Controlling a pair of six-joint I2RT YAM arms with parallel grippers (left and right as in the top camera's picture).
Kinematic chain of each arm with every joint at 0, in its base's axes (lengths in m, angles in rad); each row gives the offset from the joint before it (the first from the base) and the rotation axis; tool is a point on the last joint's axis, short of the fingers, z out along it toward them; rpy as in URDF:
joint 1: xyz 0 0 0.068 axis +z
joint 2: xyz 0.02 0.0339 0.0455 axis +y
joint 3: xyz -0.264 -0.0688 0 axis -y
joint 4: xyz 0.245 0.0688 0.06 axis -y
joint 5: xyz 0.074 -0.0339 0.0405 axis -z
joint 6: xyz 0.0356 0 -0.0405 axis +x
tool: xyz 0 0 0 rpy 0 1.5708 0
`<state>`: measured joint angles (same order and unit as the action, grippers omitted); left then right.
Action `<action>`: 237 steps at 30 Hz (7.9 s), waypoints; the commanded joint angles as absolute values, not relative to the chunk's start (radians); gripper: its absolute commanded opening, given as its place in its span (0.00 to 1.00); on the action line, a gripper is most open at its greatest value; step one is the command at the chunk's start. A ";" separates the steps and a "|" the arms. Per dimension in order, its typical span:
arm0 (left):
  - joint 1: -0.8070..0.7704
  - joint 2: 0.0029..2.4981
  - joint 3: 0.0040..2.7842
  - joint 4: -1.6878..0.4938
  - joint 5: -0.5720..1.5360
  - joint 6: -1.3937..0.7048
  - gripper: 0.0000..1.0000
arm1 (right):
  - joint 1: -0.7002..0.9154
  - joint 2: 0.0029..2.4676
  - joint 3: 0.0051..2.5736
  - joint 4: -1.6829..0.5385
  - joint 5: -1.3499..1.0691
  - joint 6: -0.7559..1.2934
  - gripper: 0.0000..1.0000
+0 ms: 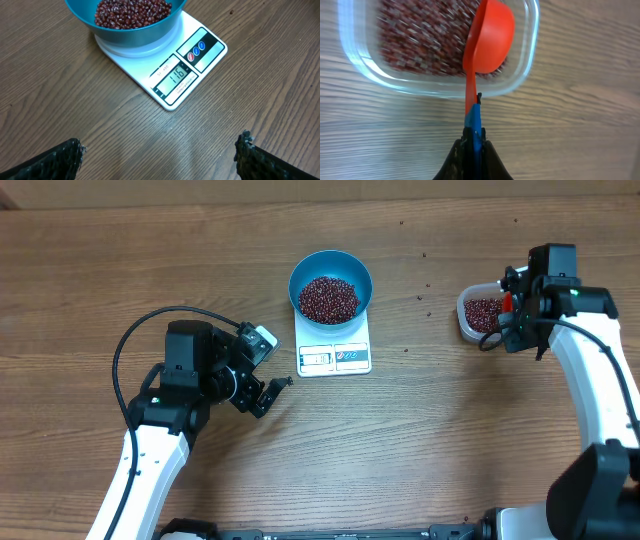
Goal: Scoop item into bowl and weigh 150g on scale
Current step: 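Dip the red scoop into the tub and gather beans, right gripper, then carry the filled scoop to the teal bowl and tip beans in, then return the empty scoop with the right gripper to the bean tub, then lower the scoop into the tub and scoop red beans, right gripper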
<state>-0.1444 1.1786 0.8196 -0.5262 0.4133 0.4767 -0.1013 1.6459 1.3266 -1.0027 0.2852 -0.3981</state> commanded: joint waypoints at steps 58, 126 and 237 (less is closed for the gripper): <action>-0.145 1.178 0.820 -0.524 0.411 0.467 1.00 | -0.574 1.719 1.347 -1.110 -0.742 -0.364 0.04; -0.145 1.178 0.820 -0.524 0.411 0.467 1.00 | 0.708 1.719 1.573 -0.854 0.676 -0.301 0.04; -0.145 1.178 0.820 -0.524 0.411 0.467 1.00 | -0.468 1.857 1.571 -1.359 -1.021 -0.546 0.04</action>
<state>-0.1444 1.1786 0.8196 -0.5262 0.4137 0.4767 -0.4706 1.8565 1.5486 -1.3415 -0.8787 -0.4606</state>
